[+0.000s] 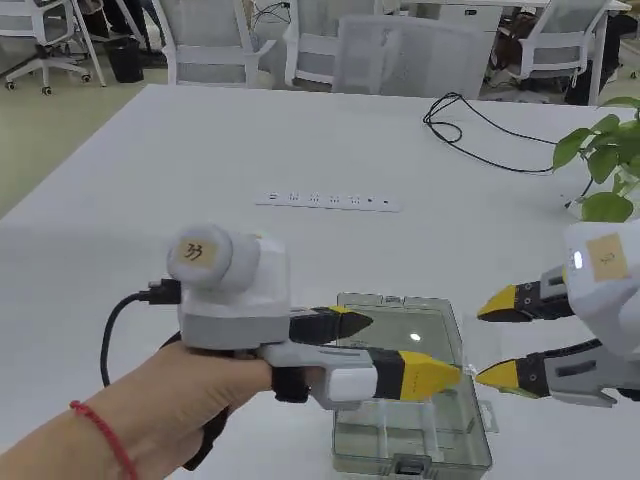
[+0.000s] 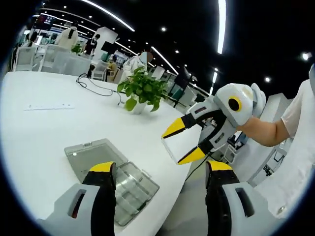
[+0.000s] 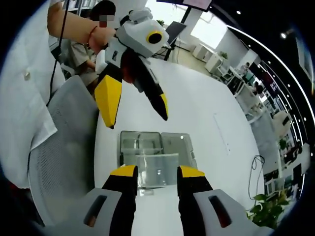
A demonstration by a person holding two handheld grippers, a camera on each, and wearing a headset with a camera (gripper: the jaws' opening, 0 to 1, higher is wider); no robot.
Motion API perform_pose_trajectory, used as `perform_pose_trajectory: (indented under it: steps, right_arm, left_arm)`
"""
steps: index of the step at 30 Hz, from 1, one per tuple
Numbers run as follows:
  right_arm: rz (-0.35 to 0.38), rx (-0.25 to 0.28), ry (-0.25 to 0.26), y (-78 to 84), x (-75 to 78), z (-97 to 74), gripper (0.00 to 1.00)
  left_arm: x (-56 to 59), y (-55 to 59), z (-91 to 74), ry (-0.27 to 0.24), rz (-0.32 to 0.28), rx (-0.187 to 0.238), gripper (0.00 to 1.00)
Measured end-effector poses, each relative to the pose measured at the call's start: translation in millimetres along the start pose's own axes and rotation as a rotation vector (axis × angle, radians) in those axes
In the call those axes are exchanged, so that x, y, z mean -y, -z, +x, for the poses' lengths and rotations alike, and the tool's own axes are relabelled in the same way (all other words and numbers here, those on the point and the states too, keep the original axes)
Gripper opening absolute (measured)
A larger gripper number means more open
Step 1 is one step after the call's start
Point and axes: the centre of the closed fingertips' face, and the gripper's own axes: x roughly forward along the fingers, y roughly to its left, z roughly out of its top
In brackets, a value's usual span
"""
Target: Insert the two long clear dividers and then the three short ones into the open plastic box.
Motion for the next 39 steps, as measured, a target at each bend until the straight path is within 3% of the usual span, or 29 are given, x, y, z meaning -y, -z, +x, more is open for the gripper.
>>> perform_pose_trajectory:
  steps: [6,12,16,30,39]
  right_arm:
    - [-0.062,-0.025,0.009,-8.7,-5.6,0.9,0.33]
    - [-0.068,-0.028,0.015,-17.0,-8.1,-0.2,0.33]
    - [-0.076,-0.034,0.020,-19.9,-8.6,-1.0,0.33]
    - [-0.062,-0.037,0.021,-24.0,-11.9,-0.5,0.33]
    - [-0.062,-0.042,0.020,-23.6,-11.8,-0.1,0.33]
  left_arm:
    - [6.8,3.9,10.5,0.019,-0.114,-0.006,0.58]
    - [14.1,4.5,18.1,0.043,-0.213,-0.001,0.43]
    - [11.4,4.5,20.6,0.037,-0.296,0.009,0.27]
    - [14.1,17.0,24.6,0.028,-0.327,-0.027,0.09]
    - [17.9,15.7,25.4,0.043,-0.319,-0.026,0.00]
